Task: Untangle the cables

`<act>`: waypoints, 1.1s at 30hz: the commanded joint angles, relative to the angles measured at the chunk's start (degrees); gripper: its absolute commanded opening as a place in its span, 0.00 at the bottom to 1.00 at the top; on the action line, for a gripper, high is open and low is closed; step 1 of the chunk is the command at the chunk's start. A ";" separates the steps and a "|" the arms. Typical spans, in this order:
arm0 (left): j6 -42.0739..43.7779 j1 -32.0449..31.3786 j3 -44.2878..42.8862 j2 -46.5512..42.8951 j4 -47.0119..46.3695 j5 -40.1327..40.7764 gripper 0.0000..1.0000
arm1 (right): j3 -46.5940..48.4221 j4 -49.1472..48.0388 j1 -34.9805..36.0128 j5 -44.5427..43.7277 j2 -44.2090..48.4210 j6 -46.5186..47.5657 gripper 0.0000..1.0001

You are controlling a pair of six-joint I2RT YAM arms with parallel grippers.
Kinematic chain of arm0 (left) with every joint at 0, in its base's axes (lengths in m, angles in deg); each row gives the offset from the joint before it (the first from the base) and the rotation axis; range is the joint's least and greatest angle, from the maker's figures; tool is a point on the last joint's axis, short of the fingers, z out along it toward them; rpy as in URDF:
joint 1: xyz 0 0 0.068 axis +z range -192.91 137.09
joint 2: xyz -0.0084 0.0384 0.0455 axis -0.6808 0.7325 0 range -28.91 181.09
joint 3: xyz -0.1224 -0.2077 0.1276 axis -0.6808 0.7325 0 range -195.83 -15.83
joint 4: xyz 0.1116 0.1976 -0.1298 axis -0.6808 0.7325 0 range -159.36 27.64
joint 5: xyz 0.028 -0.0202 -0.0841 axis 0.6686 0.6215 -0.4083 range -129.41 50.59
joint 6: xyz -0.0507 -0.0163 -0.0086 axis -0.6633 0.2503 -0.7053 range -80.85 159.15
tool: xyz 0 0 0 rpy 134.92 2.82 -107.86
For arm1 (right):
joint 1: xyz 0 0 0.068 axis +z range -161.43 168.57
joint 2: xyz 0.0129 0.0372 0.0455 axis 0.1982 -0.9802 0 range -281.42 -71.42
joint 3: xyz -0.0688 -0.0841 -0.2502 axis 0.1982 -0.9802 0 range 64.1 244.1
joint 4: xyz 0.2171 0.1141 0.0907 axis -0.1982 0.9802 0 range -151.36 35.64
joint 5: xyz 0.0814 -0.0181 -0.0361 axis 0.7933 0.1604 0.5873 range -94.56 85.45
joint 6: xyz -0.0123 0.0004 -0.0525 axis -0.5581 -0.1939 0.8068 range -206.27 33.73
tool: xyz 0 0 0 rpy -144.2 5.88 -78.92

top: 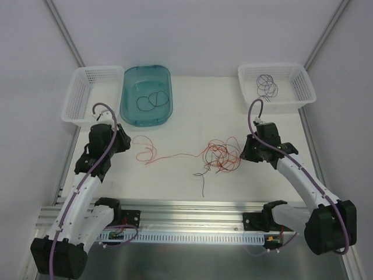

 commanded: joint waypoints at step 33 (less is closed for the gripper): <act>17.74 -39.05 -31.64 52.59 -3.33 -10.52 0.86 | -0.03 -0.15 7.63 -1.69 12.35 4.29 1.00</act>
